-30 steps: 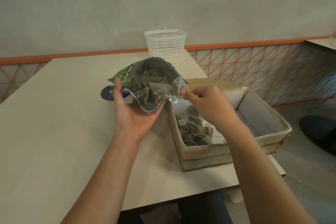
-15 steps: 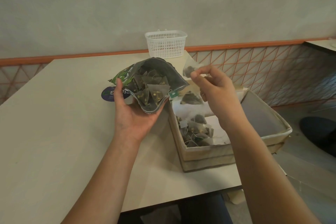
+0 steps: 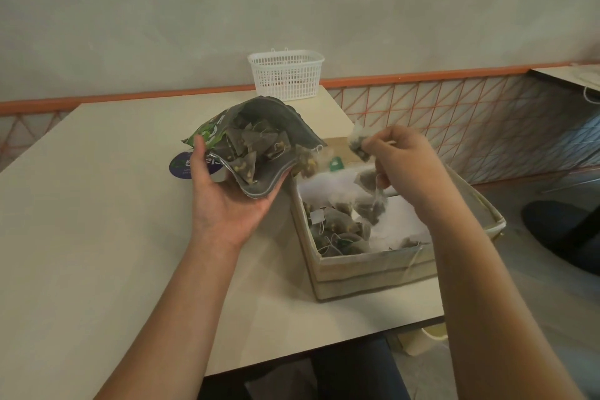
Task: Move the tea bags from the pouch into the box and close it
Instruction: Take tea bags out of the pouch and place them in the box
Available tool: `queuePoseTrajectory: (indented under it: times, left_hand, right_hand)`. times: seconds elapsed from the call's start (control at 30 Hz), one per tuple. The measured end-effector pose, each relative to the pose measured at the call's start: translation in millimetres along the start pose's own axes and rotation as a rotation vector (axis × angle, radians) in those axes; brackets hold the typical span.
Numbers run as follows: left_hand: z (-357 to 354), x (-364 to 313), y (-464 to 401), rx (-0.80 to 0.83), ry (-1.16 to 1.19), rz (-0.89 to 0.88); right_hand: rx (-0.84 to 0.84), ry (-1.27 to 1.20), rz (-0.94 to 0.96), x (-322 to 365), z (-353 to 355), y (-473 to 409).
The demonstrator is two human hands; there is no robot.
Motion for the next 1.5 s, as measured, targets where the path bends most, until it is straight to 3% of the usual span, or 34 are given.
queuePoseTrajectory:
  times: [0.13,0.27,0.37,0.47,0.63,0.83,0.97,1.2,1.4,1.5]
  left_hand:
    - [-2,-1,0,0.001,0.016,0.001]
    - [-1,0,-2,-0.005,0.021,0.013]
    - [-1,1,-2,-0.004,0.025,0.014]
    - [-2,2,-2,-0.004,0.024,0.012]
    - [-3,2,-1,-0.001,0.025,0.015]
    - [-2,0,-1,0.007,0.055,0.014]
    - [0,-1,0,0.010,0.059,0.008]
    - [3,0,-1,-0.012,0.066,0.017]
    - [2,-3,0,0.006,0.077,0.013]
    - [3,-5,0,0.017,0.055,0.015]
  right_hand:
    - [0.080,0.280,-0.064,-17,11,-3]
    - [0.278,0.471,-0.156,-33,15,-4]
    - [0.428,0.646,-0.100,-37,10,-3]
    - [0.514,0.618,0.032,-30,-2,2]
    - [0.854,0.603,0.130,-28,-26,10]
    - [0.787,0.720,0.083,-41,-32,3]
    - [0.647,0.695,0.087,-34,-20,2]
    - [0.542,0.610,0.135,-17,-15,11]
    - [0.694,0.725,0.093,-16,-26,10]
    - [0.495,0.693,0.200,5,-26,5]
Point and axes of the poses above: each hand's wrist, its own y-axis away from the middle knuckle, its own z-axis out of the back of the hand, x = y × z, the point moved 1 cm from there along -y, towards the middle knuckle, and after that the axes turned 8 degrees about z, right-handed, at the moved point
